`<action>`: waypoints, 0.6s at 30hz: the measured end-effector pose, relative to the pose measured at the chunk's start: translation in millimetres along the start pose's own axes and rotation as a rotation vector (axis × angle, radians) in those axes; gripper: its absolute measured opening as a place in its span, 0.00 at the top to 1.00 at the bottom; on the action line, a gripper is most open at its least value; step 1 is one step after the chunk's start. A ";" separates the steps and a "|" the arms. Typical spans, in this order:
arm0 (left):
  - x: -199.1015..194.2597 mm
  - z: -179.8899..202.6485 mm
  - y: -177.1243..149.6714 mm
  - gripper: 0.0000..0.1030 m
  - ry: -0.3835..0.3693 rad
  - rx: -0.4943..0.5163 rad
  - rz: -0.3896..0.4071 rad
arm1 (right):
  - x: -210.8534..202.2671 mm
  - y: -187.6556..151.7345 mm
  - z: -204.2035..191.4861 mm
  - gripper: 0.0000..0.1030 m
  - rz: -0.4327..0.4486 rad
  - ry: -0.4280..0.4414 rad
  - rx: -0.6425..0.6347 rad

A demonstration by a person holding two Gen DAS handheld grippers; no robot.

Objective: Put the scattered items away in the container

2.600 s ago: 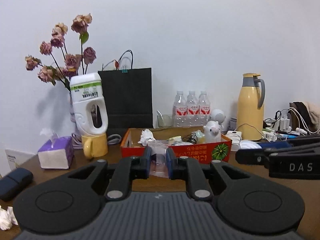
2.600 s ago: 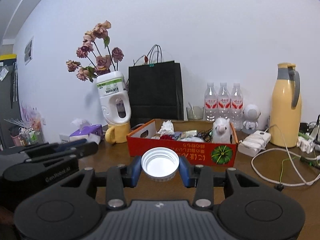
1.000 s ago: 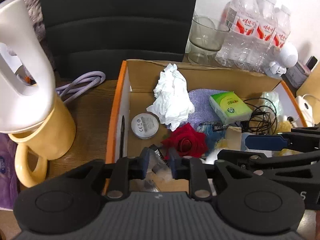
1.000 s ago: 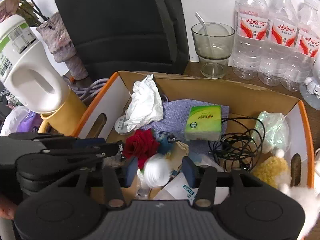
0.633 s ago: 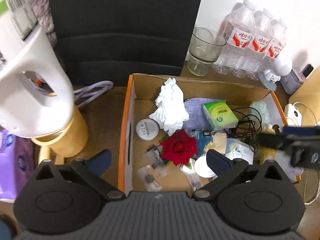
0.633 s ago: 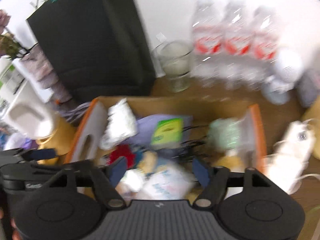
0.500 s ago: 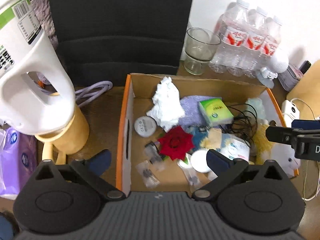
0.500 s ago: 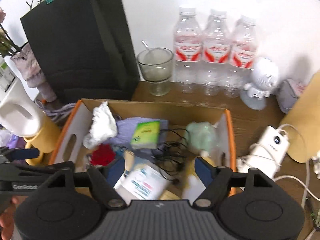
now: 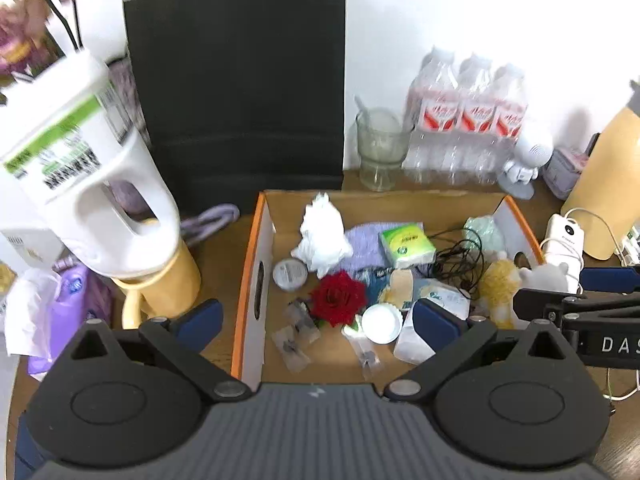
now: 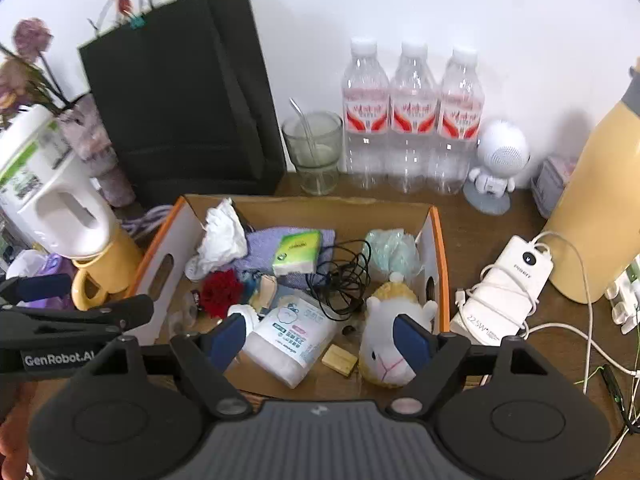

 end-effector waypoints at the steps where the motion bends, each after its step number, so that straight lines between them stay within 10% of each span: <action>1: -5.5 1.3 -5.8 0.00 0.021 -0.002 0.038 | -4.5 -5.7 -1.1 0.22 0.033 0.005 -0.003; 18: -14.0 10.8 -92.4 0.00 0.018 -0.004 0.303 | -19.4 -96.5 -8.5 0.19 0.389 -0.014 -0.076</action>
Point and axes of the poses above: each gripper's, at about its wrist camera, not at the fingertips, and x roughly the way its jaws point, z to its right, y to its top, the point moved 4 cm from there along x, roughly the way its jaws point, and after that the axes turned 15 degrees about -z, right-handed, at the moved point
